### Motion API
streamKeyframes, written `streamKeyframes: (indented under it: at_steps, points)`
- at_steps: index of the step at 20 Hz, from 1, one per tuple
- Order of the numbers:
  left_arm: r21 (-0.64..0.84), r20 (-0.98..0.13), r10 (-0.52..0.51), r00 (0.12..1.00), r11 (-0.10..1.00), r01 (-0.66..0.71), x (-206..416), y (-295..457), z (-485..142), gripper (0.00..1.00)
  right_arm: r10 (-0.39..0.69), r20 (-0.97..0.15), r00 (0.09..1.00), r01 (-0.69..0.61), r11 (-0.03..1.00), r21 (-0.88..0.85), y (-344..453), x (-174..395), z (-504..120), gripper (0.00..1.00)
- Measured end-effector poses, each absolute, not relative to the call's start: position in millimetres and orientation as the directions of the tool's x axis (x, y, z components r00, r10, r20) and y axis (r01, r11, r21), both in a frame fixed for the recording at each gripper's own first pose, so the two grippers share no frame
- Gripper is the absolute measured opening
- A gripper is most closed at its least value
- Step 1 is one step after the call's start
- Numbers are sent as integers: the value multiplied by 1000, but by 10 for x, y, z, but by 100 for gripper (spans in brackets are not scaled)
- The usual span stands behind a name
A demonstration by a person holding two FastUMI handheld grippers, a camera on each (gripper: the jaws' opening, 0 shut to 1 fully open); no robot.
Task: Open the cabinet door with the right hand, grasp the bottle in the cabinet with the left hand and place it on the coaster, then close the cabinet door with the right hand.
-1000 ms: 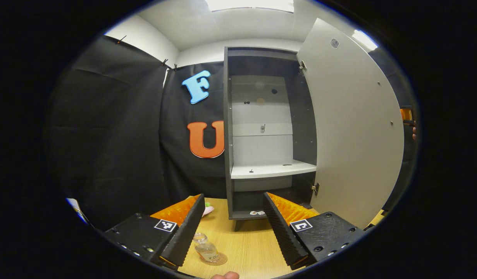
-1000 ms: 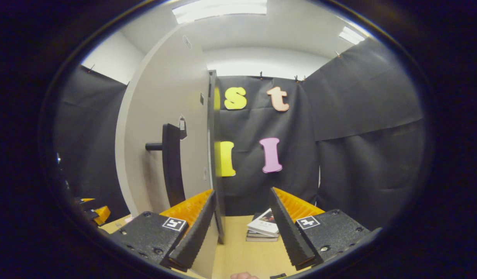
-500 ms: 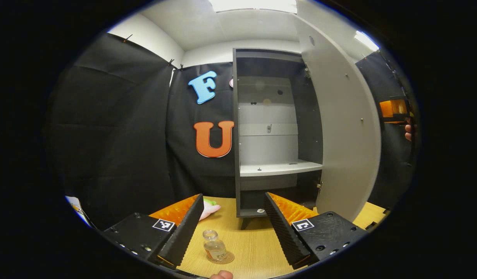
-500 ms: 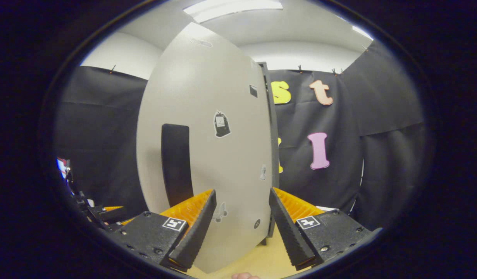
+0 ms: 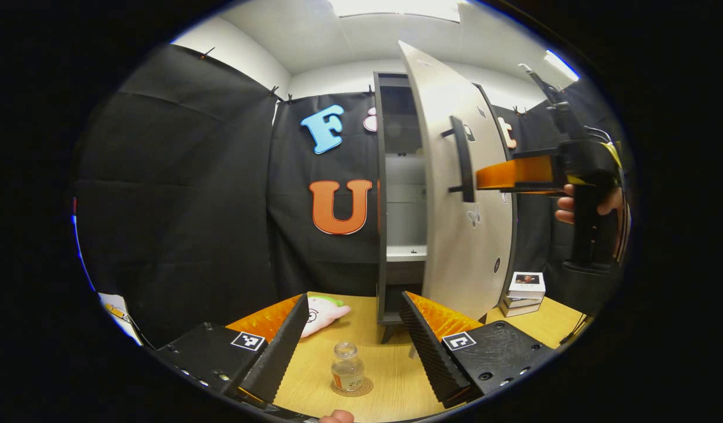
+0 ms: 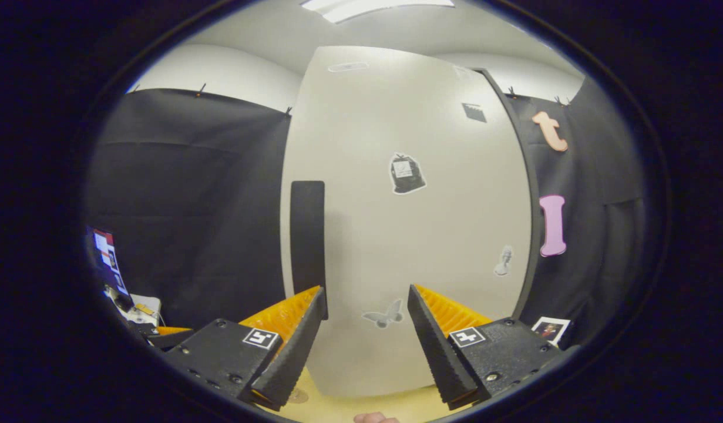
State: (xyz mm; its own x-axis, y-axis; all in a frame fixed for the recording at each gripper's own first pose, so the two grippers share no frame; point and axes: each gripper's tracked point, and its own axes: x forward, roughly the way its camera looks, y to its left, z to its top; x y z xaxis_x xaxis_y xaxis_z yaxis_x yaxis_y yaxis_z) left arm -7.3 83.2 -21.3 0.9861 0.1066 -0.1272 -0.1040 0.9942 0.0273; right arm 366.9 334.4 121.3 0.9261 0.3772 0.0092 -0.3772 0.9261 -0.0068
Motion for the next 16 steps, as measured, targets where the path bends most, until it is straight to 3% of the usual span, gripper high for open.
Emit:
streamKeyframes:
  at_steps: [8, 16]
  points:
    - [20, -136, 170, 976, 985, -169, -176, 1235, -253, 94, 419, 1, 908, -419, 908, -31, 3980, 3945, 1122, 94]
    - [23, -135, 135, 982, 991, -133, -143, 1094, -291, 94, 356, 11, 934, -356, 934, -14, 3490, 3334, 1006, 94]
